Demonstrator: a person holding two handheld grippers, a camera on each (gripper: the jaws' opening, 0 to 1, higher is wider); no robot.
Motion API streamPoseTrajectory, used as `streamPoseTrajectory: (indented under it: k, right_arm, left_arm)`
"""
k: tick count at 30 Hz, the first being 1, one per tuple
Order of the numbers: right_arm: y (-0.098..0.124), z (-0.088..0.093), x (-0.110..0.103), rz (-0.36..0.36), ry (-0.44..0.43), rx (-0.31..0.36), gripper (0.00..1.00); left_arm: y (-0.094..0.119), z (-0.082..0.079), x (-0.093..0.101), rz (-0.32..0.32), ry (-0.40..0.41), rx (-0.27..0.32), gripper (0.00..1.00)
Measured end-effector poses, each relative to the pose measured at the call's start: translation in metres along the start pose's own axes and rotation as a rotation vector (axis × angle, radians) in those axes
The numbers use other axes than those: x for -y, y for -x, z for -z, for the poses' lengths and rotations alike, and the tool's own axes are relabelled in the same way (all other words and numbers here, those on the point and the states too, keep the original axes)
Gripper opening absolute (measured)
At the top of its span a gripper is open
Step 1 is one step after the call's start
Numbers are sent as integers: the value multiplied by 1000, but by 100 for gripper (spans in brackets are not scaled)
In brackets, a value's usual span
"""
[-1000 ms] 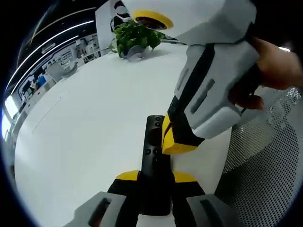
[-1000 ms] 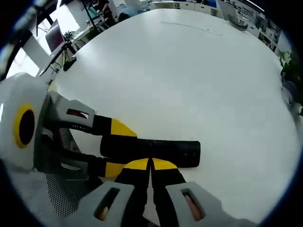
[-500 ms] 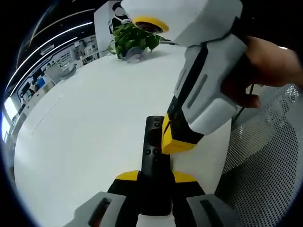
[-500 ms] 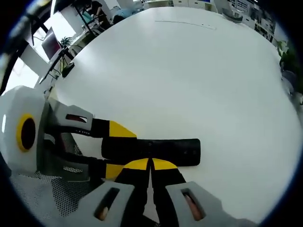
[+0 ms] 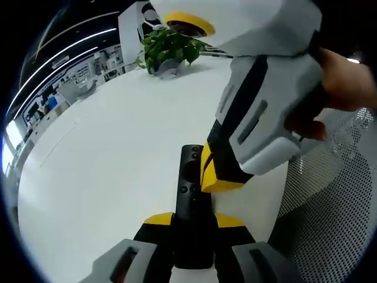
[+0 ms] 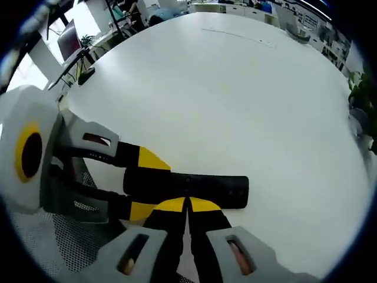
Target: Press the specified remote control buttons in sequence, fully releasing each button before pressing the next.
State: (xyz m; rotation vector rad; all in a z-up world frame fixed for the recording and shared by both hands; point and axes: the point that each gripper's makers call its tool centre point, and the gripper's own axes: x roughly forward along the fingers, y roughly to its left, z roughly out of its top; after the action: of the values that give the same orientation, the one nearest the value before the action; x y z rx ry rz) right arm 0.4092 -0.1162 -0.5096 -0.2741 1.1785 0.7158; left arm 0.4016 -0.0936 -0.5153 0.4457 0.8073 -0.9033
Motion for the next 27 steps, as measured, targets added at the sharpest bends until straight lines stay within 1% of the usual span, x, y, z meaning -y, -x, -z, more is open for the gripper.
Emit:
streamPoseTrajectory:
  k: [1, 3, 5, 7, 9, 12, 17, 21, 22, 24, 27]
  right_arm:
    - [1, 0, 0, -6, -20, -1, 0]
    - [2, 2, -1, -24, -91, -11, 0]
    - [2, 5, -3, -54, -146, -36, 0]
    - [3, 3, -3, -76, -187, -28, 0]
    - [7, 1, -3, -89, -205, -21, 0]
    - [11, 3, -7, -124, -247, -43, 0]
    - [12, 9, -8, -132, -261, -84, 0]
    - [12, 14, -9, -133, -267, -108, 0]
    - [12, 14, -10, -137, -269, -113, 0]
    - [10, 14, -10, -139, -270, -118, 0]
    - [8, 19, -14, -154, -273, -147, 0]
  left_arm:
    - [0, 0, 0, 2, 0, 0, 24]
    - [0, 0, 1, 10, 2, 1, 24]
    - [0, 0, 6, 27, -22, 3, 24]
    - [0, -1, 13, 57, -62, 5, 24]
    - [0, -1, 19, 82, -89, 8, 24]
    - [-1, -2, 24, 103, -114, 16, 24]
    - [-2, -3, 26, 120, -114, 24, 24]
    - [-1, -2, 29, 152, -107, 21, 24]
    - [-1, -1, 31, 164, -118, 17, 24]
    - [-1, -1, 31, 168, -135, 17, 24]
    - [-1, -1, 32, 174, -141, 16, 24]
